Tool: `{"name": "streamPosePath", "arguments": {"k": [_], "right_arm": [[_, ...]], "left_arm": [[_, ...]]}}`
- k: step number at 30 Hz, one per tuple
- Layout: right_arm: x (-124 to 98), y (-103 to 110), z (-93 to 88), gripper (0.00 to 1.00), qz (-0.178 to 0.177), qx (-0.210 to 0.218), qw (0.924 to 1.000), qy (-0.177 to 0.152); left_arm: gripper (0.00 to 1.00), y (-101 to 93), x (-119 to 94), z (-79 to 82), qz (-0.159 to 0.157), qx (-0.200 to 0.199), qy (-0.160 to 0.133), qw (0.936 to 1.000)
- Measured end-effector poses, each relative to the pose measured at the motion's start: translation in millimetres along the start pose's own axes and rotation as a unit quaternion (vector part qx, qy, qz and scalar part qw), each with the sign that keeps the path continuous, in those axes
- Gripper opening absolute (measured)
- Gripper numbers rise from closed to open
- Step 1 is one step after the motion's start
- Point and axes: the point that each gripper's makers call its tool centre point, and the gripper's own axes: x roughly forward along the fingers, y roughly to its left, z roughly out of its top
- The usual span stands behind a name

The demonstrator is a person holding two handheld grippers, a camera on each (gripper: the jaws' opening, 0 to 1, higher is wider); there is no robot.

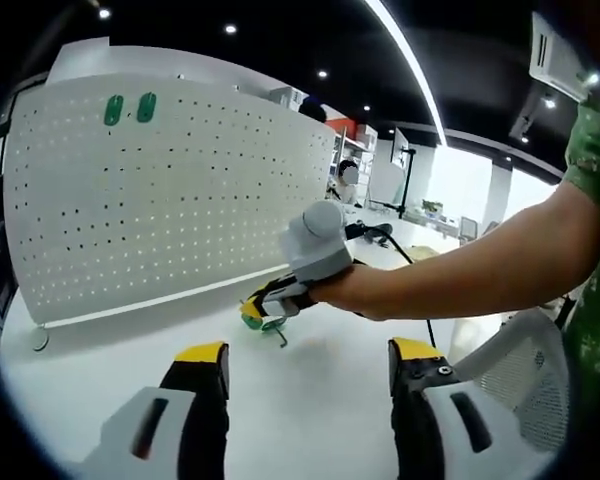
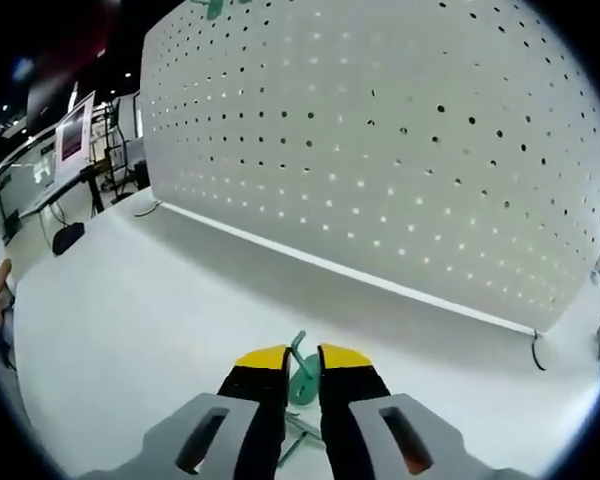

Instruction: Insert the hook assembly into the mounting plate slot until the hook locks in place.

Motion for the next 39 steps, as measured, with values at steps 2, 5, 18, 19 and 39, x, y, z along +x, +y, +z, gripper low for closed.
{"name": "streamPosePath", "arguments": {"k": [2,5,18,19,39], "right_arm": [[-0.7,-1.2,-0.8,0.09,-0.002,0.003,1.0,0.001],[-1.3,-3.7,-1.6,0.07,-0.007,0.001,1.0,0.002],[-4.6,-9.5,-0.2,0.02,-0.009,0.0,1.0,-0.004],[-5.0,-9.8,0.0,0.02,-0.009,0.001,0.9999,-0.005],[-26.3,-10.3,8.5,0.0,0.011,-0.006,0.9995,-0.029]], "left_arm": [[0.66,-0.1,0.2,0.1,0.0,0.0,0.0,1.0],[0.65,-0.1,0.4,0.1,-0.001,0.0,0.0,1.0],[0.64,0.2,0.8,-0.1,-0.001,-0.003,0.001,1.0],[0.64,0.4,0.9,-0.1,-0.002,-0.003,0.001,1.0],[0.63,0.9,-0.1,2.3,-0.002,-0.004,-0.001,1.0]]}}
